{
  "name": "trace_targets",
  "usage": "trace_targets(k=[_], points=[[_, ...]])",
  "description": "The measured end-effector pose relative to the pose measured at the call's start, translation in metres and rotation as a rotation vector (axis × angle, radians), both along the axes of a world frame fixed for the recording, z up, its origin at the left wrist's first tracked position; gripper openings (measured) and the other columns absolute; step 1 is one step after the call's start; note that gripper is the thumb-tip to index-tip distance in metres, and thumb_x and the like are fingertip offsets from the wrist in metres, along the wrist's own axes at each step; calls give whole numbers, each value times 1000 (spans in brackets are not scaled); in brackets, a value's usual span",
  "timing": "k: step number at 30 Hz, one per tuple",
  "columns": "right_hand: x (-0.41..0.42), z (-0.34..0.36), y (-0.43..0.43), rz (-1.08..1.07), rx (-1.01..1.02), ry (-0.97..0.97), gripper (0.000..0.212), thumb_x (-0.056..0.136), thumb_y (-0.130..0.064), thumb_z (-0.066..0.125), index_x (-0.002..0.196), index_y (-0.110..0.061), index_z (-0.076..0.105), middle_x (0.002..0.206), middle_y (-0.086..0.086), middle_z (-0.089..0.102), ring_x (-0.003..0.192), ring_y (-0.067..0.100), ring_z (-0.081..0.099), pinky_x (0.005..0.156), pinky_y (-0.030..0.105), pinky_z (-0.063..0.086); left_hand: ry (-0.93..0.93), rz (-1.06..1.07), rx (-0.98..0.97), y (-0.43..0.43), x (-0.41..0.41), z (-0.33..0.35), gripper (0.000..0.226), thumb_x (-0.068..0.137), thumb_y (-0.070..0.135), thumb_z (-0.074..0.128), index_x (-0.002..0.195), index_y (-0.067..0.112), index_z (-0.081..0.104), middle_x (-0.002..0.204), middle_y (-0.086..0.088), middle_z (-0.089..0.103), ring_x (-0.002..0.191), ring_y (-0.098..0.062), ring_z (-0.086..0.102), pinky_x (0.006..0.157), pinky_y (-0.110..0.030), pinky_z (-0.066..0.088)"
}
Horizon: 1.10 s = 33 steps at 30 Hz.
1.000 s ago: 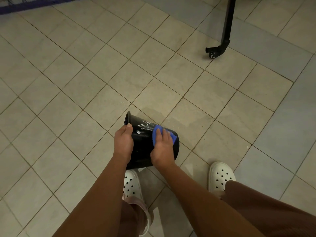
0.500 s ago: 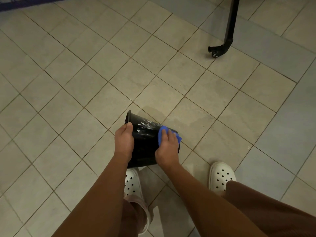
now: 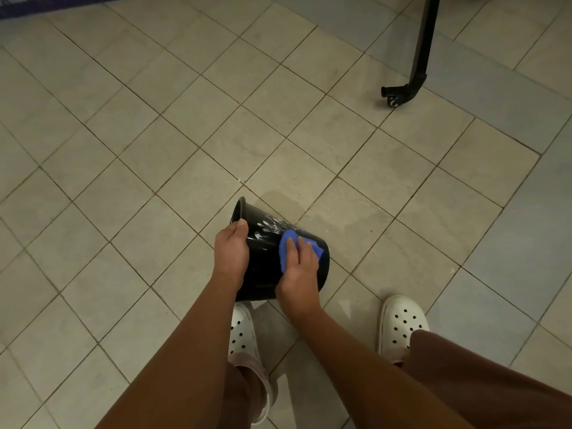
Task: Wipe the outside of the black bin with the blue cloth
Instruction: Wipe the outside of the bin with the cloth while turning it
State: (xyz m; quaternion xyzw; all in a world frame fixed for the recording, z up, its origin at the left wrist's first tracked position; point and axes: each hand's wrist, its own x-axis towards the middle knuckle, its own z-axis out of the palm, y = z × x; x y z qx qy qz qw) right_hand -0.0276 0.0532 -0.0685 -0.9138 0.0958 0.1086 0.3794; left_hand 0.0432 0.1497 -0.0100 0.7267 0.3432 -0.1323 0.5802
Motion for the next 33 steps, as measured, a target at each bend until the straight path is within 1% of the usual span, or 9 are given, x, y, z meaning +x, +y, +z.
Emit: trace_targets(k=[3,5,10,16,18,21,26,30,33], points=[[14,7,1,118,64,-112,73,81,4,55,146,-11,24,152,12,22,143,30,11,116,50,12,-24,-43,13,1,0,-2,35,104,19,45,75,11,65,82,-14,67,79,-27,61,80,-38,50],[28,6,-9,189,69,-87,73,82,2,54,146,-14,23,152,9,24,142,25,13,118,45,9,-23,-43,13,1,-2,-3,34,104,19,45,79,9,66,84,-15,67,80,-27,61,79,-36,49],[32,-6,-25,38,-34,139,75,80,-5,58,145,-13,22,147,10,29,137,25,23,116,43,18,-16,-7,9,-2,-4,-1,32,104,22,44,99,2,69,92,-16,69,85,-27,65,76,-34,50],[9,11,3,81,14,-70,73,82,1,56,146,-11,24,150,14,23,141,30,15,118,45,11,-20,-24,6,0,-1,2,35,101,25,47,88,0,66,89,-24,67,80,-29,63,80,-43,52],[26,15,3,146,26,-54,75,82,1,56,146,-14,22,152,9,21,142,27,12,118,43,6,-30,-43,16,1,-2,0,38,97,29,48,82,-4,60,82,-24,61,76,-27,55,78,-44,48],[44,10,-9,190,17,-22,73,81,-2,57,145,-15,25,149,6,29,139,22,21,117,42,12,-24,-46,12,-1,-5,2,34,103,21,46,78,4,63,82,-16,63,77,-27,58,78,-38,49],[33,2,-19,30,-27,123,78,80,-3,59,146,-14,20,149,8,27,139,24,20,118,40,13,12,-20,-19,-4,-4,3,30,104,21,45,96,6,70,91,-15,70,86,-29,65,79,-36,51],[-9,2,5,86,-51,-79,84,74,8,61,145,-7,21,152,16,23,142,32,12,113,55,13,34,0,-19,-2,-1,3,32,104,21,45,91,7,70,89,-15,71,83,-29,66,80,-36,53],[-3,4,13,174,-38,-159,85,73,9,58,146,-9,19,154,13,20,142,28,4,113,51,6,52,-3,-15,0,-1,2,35,103,21,46,79,6,67,80,-16,67,74,-27,62,75,-36,50]])
